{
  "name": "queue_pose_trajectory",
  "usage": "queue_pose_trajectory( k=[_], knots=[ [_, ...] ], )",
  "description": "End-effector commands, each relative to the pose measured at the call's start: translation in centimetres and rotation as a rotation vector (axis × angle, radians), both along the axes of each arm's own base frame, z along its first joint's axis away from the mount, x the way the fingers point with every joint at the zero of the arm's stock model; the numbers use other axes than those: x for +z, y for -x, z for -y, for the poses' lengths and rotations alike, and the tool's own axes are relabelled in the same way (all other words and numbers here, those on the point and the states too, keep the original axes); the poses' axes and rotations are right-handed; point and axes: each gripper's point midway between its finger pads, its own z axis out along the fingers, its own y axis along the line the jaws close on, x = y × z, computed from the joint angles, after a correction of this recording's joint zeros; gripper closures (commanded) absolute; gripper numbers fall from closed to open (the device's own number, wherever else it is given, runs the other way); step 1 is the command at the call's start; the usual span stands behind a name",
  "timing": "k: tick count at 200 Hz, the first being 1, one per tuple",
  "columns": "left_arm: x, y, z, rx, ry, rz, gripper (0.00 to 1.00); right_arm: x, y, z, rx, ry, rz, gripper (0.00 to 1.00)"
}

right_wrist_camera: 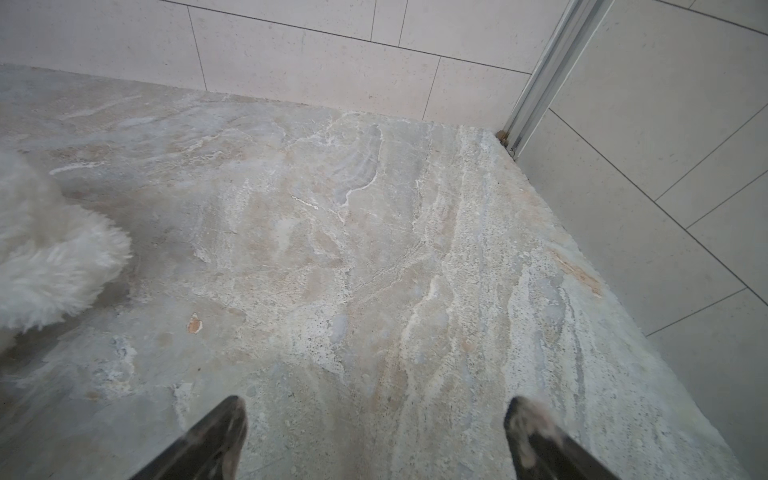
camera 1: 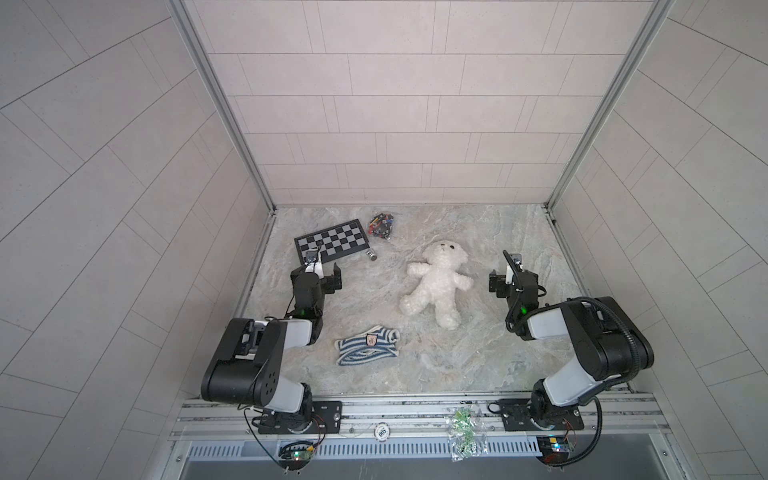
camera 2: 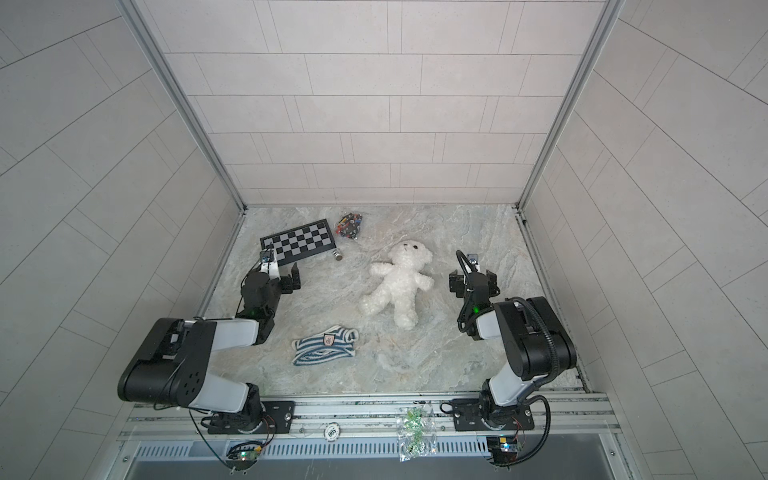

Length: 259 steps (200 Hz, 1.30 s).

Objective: Dress the teddy bear

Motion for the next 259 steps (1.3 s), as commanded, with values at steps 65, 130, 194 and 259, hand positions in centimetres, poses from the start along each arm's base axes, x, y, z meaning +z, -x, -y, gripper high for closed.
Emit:
queue_pose_trajectory(
  k=[65,130,194,259],
  knots=[
    [2.4,-0.2,0.3,-0.015,0.001,0.015,0.00,4.3,0.4,0.9,-0.072,0.037,0.055,0.00],
    [7.1,0.8,1.6,-0.046,0.134,0.024,0.00,9.4,1.9,2.5,-0.258,-0.049,0.125,0.00],
    [8.7,2.3,10.6,-0.243,0.444,-0.188,0.00,9.4,1.6,-2.3,-0.088,-0.298,-0.145,0.00],
    [8.4,6.1,21.3,-0.472,0.405,-0.468,0.00,6.3,3.5,-8.8,0.163,-0.452,-0.319,0.00]
  ],
)
